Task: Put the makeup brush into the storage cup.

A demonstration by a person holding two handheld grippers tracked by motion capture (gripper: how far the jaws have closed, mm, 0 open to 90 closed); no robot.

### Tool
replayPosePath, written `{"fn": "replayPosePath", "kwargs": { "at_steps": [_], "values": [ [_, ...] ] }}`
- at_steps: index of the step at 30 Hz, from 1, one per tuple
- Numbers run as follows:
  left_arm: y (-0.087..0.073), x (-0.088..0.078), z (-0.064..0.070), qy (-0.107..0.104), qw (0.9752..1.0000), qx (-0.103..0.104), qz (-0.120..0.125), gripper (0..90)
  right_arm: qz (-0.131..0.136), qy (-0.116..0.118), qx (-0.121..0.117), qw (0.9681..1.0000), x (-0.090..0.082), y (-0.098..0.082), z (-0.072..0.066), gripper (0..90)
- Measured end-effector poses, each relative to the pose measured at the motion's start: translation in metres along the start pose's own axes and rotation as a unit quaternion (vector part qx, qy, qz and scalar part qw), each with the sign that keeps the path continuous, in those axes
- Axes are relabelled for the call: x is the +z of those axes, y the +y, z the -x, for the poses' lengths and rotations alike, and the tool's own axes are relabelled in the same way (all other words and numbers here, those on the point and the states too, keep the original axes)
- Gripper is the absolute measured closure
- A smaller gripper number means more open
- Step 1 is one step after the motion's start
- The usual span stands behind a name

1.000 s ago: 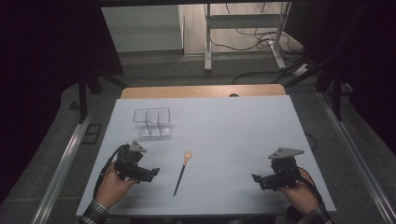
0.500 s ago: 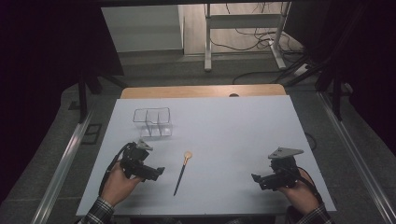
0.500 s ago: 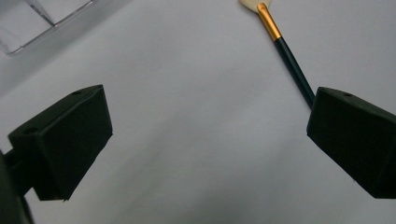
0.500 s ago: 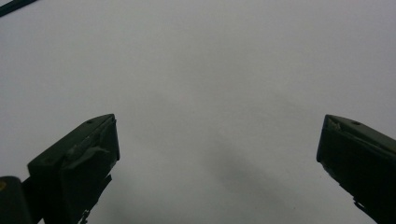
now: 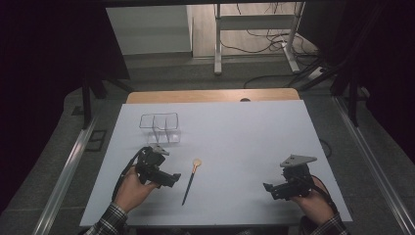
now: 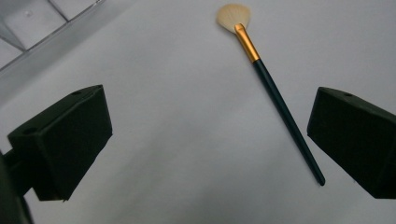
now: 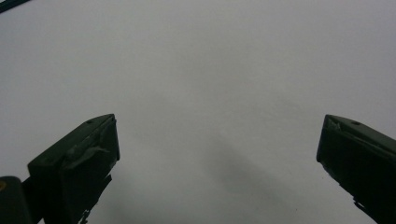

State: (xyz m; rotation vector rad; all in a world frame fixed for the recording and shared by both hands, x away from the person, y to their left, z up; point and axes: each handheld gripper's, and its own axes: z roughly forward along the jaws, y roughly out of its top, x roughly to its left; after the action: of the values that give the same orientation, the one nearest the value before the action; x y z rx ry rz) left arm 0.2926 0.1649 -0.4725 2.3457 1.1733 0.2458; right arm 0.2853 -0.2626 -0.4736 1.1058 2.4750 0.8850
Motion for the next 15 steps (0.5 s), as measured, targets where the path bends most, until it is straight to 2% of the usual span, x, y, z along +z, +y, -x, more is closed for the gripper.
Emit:
{"fn": "replayPosePath", "kwargs": {
  "at_steps": [15],
  "values": [
    [0.013, 0.010, 0.005, -0.003, 0.9996, 0.005, -0.026, 0.7, -0.004, -0.001, -0.001, 1.0000, 0.001, 0.000, 0.000, 0.0]
  ]
}}
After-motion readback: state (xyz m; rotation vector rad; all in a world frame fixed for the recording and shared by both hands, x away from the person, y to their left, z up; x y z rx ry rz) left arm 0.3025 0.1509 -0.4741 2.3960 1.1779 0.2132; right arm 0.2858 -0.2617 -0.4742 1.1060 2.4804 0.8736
